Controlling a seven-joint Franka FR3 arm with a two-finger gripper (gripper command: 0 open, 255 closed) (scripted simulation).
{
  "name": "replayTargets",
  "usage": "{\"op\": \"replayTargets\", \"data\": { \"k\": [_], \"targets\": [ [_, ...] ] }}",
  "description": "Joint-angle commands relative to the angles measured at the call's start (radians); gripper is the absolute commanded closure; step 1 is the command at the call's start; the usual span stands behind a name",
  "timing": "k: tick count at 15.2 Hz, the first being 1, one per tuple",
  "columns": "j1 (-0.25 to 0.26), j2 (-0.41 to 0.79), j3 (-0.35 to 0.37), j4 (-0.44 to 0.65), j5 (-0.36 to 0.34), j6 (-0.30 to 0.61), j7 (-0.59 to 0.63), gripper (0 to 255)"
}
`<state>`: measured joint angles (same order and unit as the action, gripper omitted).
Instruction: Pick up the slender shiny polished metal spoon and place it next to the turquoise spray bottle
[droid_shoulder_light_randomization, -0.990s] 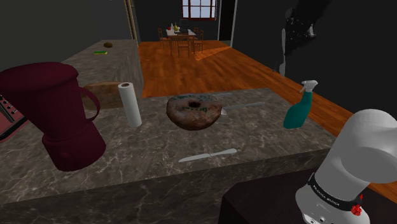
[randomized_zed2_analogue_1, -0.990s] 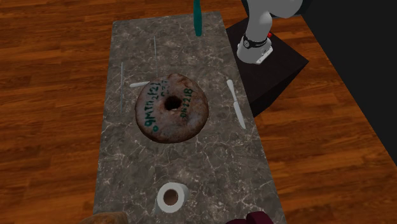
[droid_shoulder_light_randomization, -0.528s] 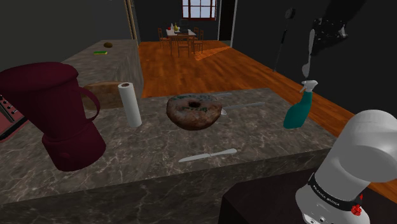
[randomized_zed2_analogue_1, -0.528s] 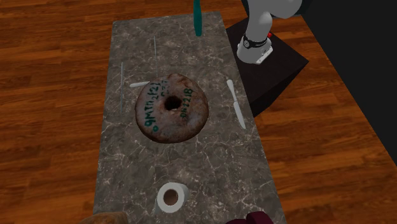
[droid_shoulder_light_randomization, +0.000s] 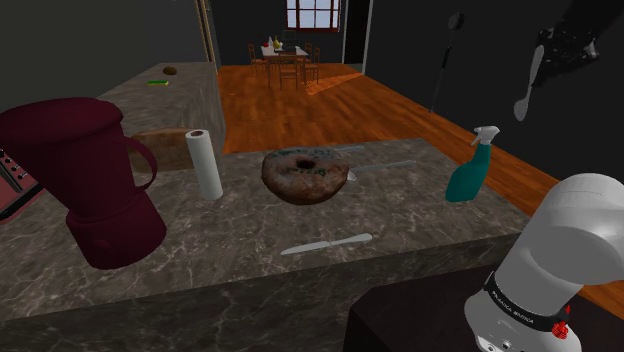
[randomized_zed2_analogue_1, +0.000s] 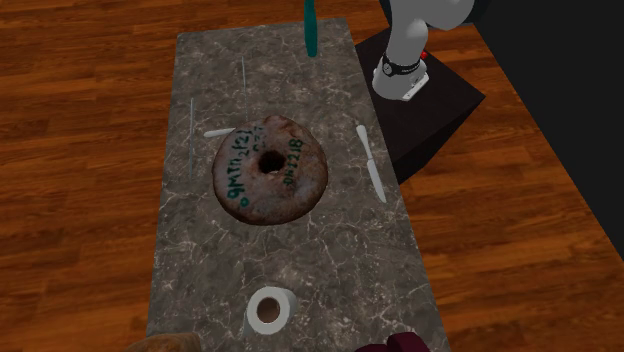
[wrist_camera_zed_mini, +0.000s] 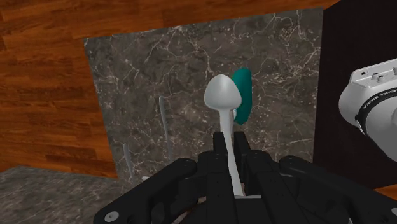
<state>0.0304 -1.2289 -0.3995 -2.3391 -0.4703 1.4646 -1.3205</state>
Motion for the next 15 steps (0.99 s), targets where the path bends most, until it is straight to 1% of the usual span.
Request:
{"op": "replayTargets", "data": {
  "k": [1,4,15],
  "targets": [
    [-0.012,-0.021,-0.037,0.019,-0.033,-0.024,-0.049,255],
    [-0.021,-0.035,-0.092,0.055,-0.080,-0.048,-0.114,255],
    [-0.060,-0.134,-0.148,-0.120,-0.137,0.030,-0.104,255]
  ]
}}
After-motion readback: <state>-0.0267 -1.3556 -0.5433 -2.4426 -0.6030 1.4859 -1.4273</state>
